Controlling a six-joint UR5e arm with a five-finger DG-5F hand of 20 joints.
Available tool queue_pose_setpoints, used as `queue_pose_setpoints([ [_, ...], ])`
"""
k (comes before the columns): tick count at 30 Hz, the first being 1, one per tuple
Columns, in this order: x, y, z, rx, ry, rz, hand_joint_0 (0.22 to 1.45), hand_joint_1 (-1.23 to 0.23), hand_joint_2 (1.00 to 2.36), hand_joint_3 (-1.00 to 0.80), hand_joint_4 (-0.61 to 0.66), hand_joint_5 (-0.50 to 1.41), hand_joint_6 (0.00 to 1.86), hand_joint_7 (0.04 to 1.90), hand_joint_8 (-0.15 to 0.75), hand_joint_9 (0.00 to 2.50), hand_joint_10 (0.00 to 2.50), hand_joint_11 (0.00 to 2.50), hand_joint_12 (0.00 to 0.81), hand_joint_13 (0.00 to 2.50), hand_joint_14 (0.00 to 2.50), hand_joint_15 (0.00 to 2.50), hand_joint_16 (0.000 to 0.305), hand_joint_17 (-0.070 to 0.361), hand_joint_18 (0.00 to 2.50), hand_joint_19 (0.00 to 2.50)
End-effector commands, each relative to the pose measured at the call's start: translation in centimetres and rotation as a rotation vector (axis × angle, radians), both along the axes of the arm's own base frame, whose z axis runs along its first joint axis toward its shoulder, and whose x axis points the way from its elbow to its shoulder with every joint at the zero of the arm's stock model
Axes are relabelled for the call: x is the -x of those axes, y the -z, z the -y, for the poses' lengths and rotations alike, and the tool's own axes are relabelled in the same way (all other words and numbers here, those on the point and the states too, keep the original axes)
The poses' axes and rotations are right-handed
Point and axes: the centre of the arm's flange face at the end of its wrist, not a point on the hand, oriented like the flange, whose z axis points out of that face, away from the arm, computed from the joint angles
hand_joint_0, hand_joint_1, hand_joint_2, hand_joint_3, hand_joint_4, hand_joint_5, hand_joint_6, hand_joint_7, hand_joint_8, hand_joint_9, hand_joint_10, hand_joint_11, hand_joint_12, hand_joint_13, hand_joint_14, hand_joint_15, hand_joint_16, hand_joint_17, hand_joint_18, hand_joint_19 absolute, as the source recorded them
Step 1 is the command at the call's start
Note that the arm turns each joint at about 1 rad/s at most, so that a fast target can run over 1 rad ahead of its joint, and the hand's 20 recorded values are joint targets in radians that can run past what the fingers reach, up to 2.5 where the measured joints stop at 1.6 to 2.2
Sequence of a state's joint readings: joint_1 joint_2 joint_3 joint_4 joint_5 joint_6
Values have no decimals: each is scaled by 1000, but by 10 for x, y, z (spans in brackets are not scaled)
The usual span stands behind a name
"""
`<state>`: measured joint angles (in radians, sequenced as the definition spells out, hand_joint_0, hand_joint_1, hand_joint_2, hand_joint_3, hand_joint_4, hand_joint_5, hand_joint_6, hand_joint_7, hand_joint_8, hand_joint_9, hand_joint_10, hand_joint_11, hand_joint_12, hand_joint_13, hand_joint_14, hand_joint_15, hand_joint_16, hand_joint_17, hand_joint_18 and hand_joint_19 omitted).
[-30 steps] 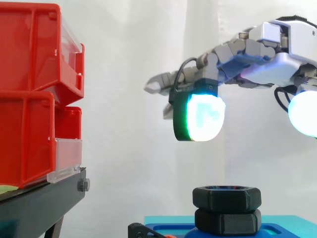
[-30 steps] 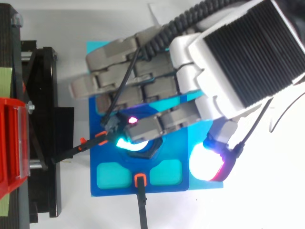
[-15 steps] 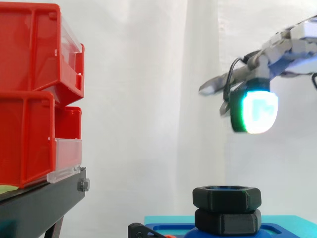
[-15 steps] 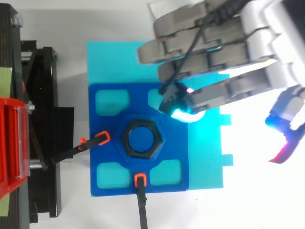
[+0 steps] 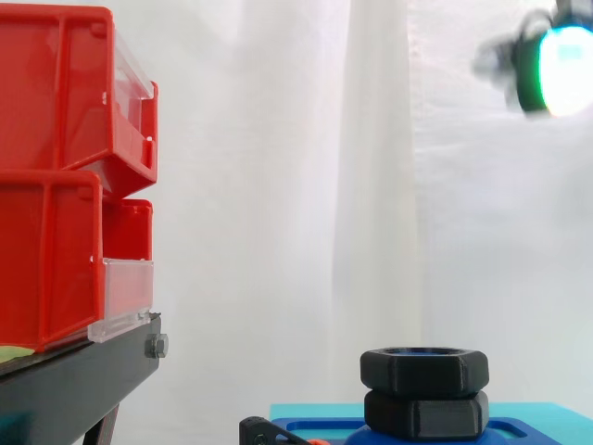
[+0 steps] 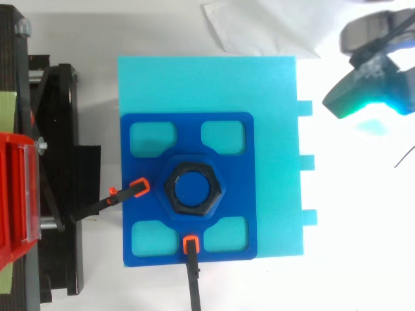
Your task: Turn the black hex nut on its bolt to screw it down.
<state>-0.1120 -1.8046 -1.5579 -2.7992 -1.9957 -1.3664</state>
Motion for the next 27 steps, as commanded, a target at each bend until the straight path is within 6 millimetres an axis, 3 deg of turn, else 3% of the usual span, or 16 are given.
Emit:
queue_pose_setpoints([
  [1,11,35,2,-250,92,-132,303,-458,1000,-500,315,-207,501,881,373,546,5,288,454,272,1,76,79,177,222,183],
  [12,10,39,13,-662,255,-212,316,-448,1000,-500,295,-217,501,865,366,491,4,268,451,248,1,77,78,175,210,189],
  [27,14,43,12,-678,265,-250,371,-454,1000,-500,262,-222,502,832,344,559,5,253,430,334,1,75,73,163,298,175],
])
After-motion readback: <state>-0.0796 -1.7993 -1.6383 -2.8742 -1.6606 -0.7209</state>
